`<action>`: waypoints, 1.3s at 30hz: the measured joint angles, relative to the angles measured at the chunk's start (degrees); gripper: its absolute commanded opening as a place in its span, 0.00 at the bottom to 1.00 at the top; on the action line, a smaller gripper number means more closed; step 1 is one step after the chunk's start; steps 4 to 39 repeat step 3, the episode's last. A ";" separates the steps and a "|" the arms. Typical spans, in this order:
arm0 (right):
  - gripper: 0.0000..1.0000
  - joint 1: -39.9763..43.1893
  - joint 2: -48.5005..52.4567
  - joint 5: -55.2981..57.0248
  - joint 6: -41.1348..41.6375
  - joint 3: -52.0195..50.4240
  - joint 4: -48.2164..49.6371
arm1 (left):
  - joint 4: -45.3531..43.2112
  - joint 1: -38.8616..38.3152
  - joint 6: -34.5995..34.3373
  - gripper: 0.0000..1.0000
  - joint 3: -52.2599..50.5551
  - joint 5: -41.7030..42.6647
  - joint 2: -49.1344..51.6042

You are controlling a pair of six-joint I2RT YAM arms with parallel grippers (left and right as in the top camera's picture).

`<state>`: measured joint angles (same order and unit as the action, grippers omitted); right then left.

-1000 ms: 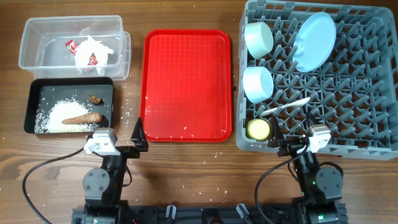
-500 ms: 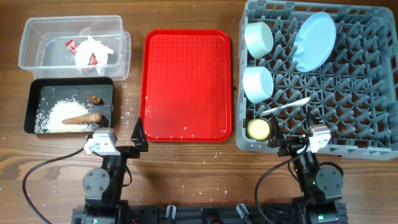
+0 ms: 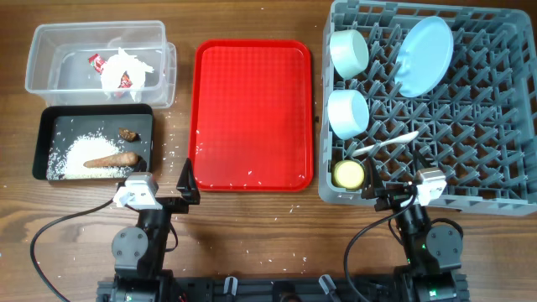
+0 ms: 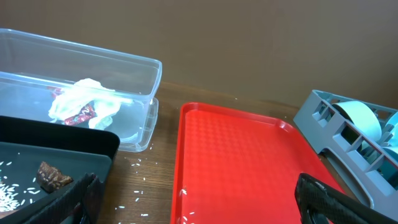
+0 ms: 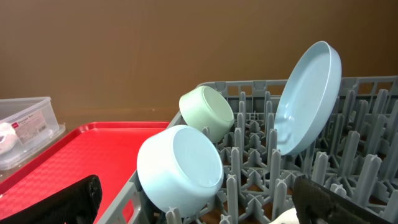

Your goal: Sort waste into correct bins and load items into the dishwasher rack

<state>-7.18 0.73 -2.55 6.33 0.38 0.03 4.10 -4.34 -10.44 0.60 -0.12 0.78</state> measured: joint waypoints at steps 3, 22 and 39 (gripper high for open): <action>1.00 0.00 0.00 0.00 0.00 0.00 0.00 | 0.00 0.00 0.00 1.00 0.00 0.00 0.00; 1.00 0.00 0.00 0.00 0.00 0.00 0.00 | 0.00 0.00 0.00 1.00 0.00 0.00 0.00; 1.00 0.00 0.00 0.00 0.00 0.00 0.00 | 0.00 0.00 0.00 1.00 0.00 0.00 0.00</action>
